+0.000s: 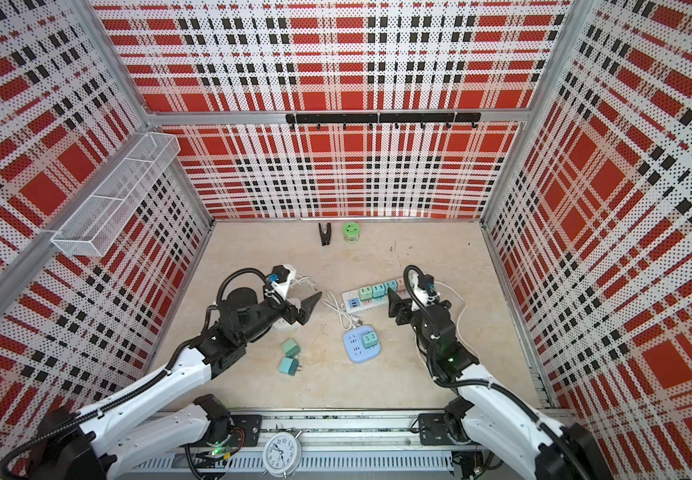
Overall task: Insert the plug
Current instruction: 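Open the left gripper and lift away while the right gripper swings toward loose adapters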
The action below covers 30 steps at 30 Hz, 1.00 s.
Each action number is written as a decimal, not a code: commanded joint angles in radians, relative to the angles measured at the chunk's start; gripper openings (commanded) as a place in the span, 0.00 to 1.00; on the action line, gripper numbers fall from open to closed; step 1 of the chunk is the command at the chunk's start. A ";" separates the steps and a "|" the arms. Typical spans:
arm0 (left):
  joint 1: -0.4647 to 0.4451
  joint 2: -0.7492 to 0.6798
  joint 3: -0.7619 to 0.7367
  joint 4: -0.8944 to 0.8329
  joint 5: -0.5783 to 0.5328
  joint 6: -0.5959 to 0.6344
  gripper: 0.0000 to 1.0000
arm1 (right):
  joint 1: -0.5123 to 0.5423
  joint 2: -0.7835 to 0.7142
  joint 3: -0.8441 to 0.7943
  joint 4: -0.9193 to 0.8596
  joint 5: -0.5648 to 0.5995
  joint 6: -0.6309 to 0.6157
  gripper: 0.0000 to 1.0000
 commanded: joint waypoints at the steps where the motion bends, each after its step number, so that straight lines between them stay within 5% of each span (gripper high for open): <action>1: 0.076 -0.055 -0.014 0.030 0.027 -0.190 0.99 | 0.069 0.155 0.076 0.203 -0.076 -0.091 0.81; 8: 0.020 -0.141 -0.024 0.034 -0.076 -0.137 0.99 | 0.162 0.420 0.205 0.328 -0.269 -0.167 0.81; 14: 0.055 -0.242 -0.043 -0.021 -0.156 -0.303 0.99 | 0.377 0.527 0.270 0.267 -0.227 -0.299 0.83; 22: 0.108 -0.402 -0.017 -0.266 -0.265 -0.408 0.99 | 0.554 0.629 0.299 0.258 -0.045 -0.121 0.80; 25: 0.136 -0.433 -0.027 -0.286 -0.327 -0.402 0.99 | 0.608 0.691 0.355 0.205 -0.056 -0.089 0.79; 30: 0.186 -0.390 -0.056 -0.227 -0.261 -0.445 0.99 | 0.643 0.805 0.426 0.135 -0.085 -0.077 0.78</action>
